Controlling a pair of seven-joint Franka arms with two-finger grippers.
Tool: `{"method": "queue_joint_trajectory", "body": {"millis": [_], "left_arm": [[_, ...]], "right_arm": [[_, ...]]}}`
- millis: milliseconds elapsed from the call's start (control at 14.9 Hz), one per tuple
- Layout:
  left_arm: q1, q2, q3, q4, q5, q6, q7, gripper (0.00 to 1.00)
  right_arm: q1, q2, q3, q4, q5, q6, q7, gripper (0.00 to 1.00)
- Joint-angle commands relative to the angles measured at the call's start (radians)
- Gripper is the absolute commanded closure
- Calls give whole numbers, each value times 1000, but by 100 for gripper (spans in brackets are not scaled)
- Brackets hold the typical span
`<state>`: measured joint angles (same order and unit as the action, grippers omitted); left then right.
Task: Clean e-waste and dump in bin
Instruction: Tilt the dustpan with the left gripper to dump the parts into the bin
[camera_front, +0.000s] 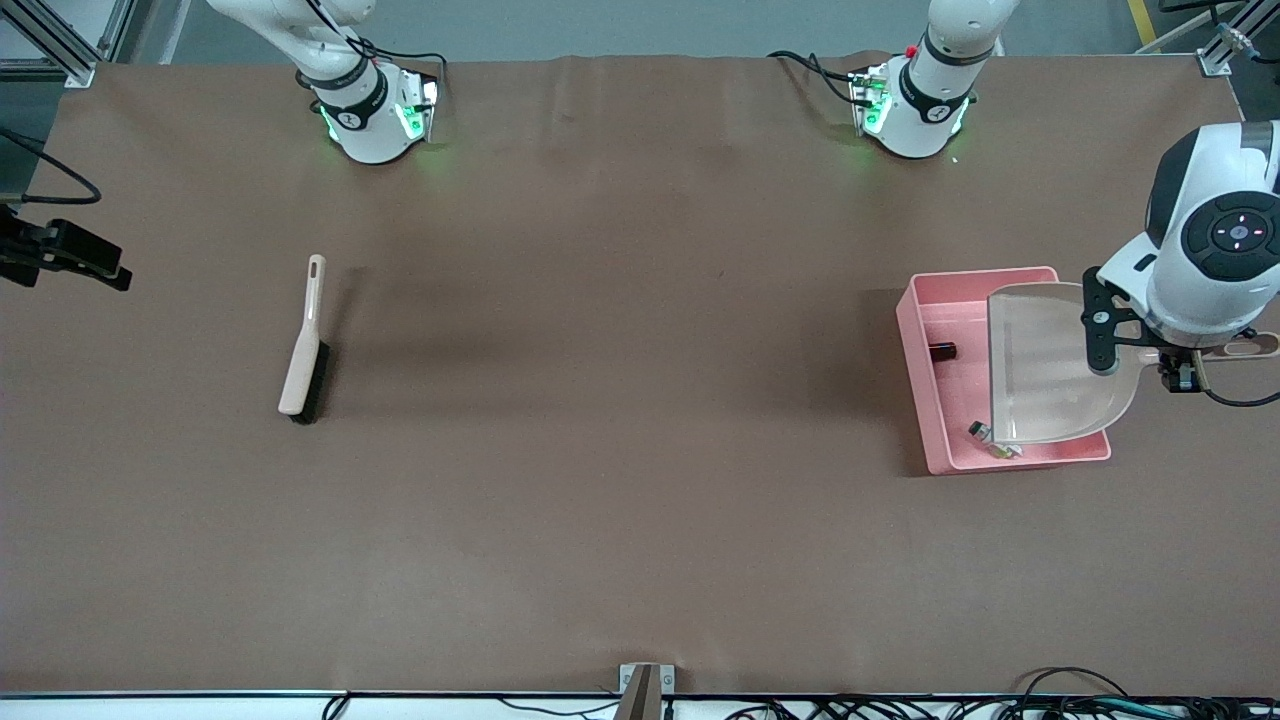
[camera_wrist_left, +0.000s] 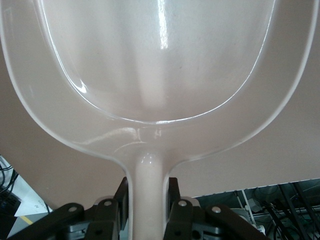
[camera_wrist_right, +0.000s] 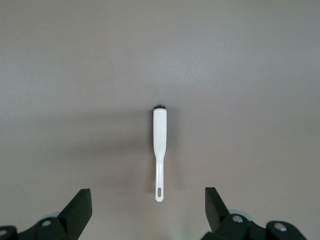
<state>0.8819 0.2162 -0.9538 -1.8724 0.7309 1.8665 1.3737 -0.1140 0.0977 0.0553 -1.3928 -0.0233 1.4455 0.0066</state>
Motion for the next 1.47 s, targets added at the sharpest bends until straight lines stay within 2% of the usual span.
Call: {"method": "queue_joint_trajectory", "body": {"millis": [0, 201, 335, 603, 938, 1273, 1408], "left_arm": [[3, 6, -32, 45, -72, -18, 13, 99], [-3, 60, -91, 91, -139, -18, -1, 99], [-23, 95, -103, 95, -177, -10, -18, 99], [-119, 196, -102, 136, -183, -9, -119, 99], [-124, 265, -102, 193, -192, -7, -145, 99], [-130, 275, -99, 205, -266, -3, -145, 99], [-194, 266, -65, 208, -286, 9, -182, 99]], "right_arm": [[-21, -3, 6, 3, 17, -2, -7, 0], [2, 2, 6, 5, 11, 42, -5, 0], [4, 4, 6, -2, 8, 73, 0, 0], [4, 17, 6, -3, 0, 95, -2, 0], [4, 37, 6, -2, -21, 148, 0, 0], [-1, 37, 3, -2, -21, 148, -3, 0], [-3, 37, 2, -2, -20, 145, -5, 0]]}}
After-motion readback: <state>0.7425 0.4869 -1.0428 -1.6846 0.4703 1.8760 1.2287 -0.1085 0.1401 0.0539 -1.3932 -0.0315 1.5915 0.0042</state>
